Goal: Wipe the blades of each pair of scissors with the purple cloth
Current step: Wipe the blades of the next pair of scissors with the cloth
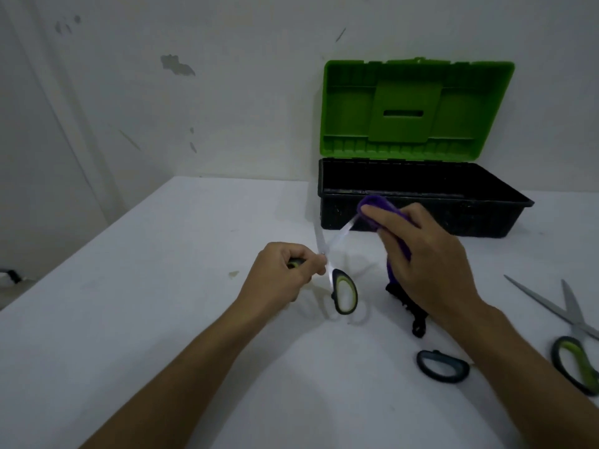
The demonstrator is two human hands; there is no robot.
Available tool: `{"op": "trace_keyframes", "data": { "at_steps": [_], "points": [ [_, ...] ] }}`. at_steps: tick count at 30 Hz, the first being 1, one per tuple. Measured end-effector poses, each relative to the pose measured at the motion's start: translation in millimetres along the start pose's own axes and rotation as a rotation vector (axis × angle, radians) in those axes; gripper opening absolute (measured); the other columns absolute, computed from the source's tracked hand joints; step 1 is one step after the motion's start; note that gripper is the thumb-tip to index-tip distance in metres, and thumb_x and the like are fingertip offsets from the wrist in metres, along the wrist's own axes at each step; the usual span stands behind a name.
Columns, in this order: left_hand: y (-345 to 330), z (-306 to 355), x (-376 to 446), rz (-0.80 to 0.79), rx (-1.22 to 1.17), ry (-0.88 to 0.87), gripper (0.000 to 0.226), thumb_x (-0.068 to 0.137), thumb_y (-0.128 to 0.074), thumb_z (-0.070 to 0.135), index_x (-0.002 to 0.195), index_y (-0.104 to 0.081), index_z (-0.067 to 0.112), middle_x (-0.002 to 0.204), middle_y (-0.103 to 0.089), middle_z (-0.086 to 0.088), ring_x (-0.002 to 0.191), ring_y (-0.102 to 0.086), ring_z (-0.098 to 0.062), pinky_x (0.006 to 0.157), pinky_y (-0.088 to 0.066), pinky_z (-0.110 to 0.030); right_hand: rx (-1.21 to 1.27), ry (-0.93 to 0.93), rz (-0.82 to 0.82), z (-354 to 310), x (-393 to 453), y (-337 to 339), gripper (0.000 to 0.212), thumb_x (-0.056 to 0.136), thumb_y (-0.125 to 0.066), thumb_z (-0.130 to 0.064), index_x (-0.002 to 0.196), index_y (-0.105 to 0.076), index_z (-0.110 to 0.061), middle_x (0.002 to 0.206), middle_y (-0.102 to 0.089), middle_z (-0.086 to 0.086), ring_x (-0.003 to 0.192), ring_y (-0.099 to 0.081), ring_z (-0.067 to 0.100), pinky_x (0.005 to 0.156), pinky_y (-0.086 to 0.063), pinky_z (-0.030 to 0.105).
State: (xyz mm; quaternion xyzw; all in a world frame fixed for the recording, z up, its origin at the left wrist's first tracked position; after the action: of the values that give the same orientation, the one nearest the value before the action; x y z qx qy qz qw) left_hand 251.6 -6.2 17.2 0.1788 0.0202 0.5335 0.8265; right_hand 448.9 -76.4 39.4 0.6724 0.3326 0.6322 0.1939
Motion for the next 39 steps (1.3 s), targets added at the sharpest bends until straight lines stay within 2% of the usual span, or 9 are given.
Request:
{"op": "trace_keyframes", "data": {
  "at_steps": [5,9,12,15,18,22,26,32,39],
  "points": [
    [0.0,4.6,-1.5,-0.031,-0.030,-0.029,0.025,0.092,-0.065,0.022,0.068,-0.070,0.014,0.043,-0.044,0.011,0.042,-0.035,-0.010,0.040,-0.030,-0.020,0.077,0.224,-0.174,-22.0,-10.4,-13.6,0.040,0.098,-0.044,-0.042,0.135,-0.055,-0.033,0.105,-0.055,-0.004,0.072,-0.048,0.005,0.059,-0.033,0.008],
    [0.3,2.8,-1.6,-0.083,-0.066,-0.039,0.026,0.090,-0.068,0.024,0.066,-0.070,0.014,0.045,-0.039,0.008,0.043,-0.029,-0.012,0.041,-0.027,-0.018,0.039,0.107,-0.028,-3.4,0.5,-6.2,0.038,0.100,-0.041,-0.042,0.135,-0.054,-0.034,0.100,-0.055,-0.003,0.070,-0.055,0.015,0.053,-0.047,0.023],
    [-5.5,0.2,-2.3,-0.095,-0.059,0.006,0.027,0.090,-0.069,0.026,0.066,-0.070,0.014,0.045,-0.038,0.008,0.040,-0.028,-0.011,0.041,-0.026,-0.019,0.038,-0.006,0.033,7.3,-0.5,5.0,0.042,0.101,-0.035,-0.043,0.135,-0.055,-0.028,0.101,-0.054,-0.003,0.072,-0.054,0.015,0.054,-0.047,0.028],
    [-6.4,1.0,-1.5,-0.073,-0.053,0.016,0.025,0.090,-0.068,0.025,0.067,-0.071,0.014,0.044,-0.040,0.009,0.039,-0.030,-0.010,0.040,-0.027,-0.019,0.180,0.098,-0.067,-11.2,-7.3,1.6,0.048,0.103,-0.023,-0.040,0.134,-0.055,-0.024,0.103,-0.054,-0.002,0.072,-0.051,0.011,0.055,-0.044,0.025],
    [-2.4,1.8,-1.3,-0.061,-0.074,-0.003,0.023,0.091,-0.066,0.020,0.071,-0.071,0.011,0.044,-0.043,0.009,0.037,-0.032,-0.006,0.039,-0.028,-0.019,0.205,0.222,-0.178,-25.5,-10.6,-10.6,0.043,0.103,-0.028,-0.038,0.133,-0.057,-0.026,0.103,-0.055,-0.003,0.071,-0.054,0.013,0.055,-0.047,0.029],
    [-3.6,2.9,-3.4,-0.081,-0.076,-0.030,0.025,0.090,-0.067,0.024,0.067,-0.069,0.013,0.044,-0.040,0.010,0.041,-0.030,-0.010,0.040,-0.028,-0.019,0.146,0.151,-0.048,-6.0,-4.3,-8.2,0.036,0.100,-0.041,-0.035,0.131,-0.059,-0.030,0.101,-0.057,-0.004,0.070,-0.055,0.015,0.051,-0.049,0.033],
    [-7.4,0.9,-3.0,-0.060,-0.020,-0.013,0.027,0.089,-0.070,0.027,0.064,-0.070,0.017,0.044,-0.040,0.009,0.042,-0.031,-0.012,0.042,-0.029,-0.019,0.078,-0.003,0.062,10.4,-3.0,3.7,0.041,0.103,-0.034,-0.035,0.136,-0.054,-0.024,0.103,-0.055,-0.001,0.070,-0.053,0.015,0.053,-0.049,0.033],
    [-3.8,2.0,-2.2,-0.037,-0.025,-0.025,0.025,0.090,-0.068,0.025,0.066,-0.070,0.015,0.042,-0.042,0.010,0.038,-0.033,-0.008,0.040,-0.030,-0.019,0.153,0.229,-0.136,-16.7,-8.3,-13.6,0.037,0.099,-0.044,-0.036,0.132,-0.059,-0.028,0.107,-0.056,-0.003,0.073,-0.052,0.009,0.058,-0.040,0.013],
    [-10.9,0.1,-2.5,-0.097,-0.123,0.038,0.025,0.086,-0.072,0.022,0.075,-0.068,0.000,0.049,-0.035,0.002,0.039,-0.023,-0.011,0.039,-0.023,-0.018,0.109,0.048,0.113,7.7,-2.8,3.2,0.033,0.096,-0.052,-0.030,0.127,-0.063,-0.028,0.102,-0.055,0.000,0.075,-0.055,0.015,0.055,-0.046,0.022]
  ]
}}
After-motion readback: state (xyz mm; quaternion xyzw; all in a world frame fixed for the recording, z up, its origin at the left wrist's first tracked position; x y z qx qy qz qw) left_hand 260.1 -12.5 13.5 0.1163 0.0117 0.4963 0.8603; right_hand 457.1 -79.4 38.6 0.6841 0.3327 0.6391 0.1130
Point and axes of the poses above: each hand's wrist, its own x-axis towards the middle knuckle, its own y-axis out of the back of the hand, z = x × y, the point moved 3 cm from there along x, towards the middle knuckle
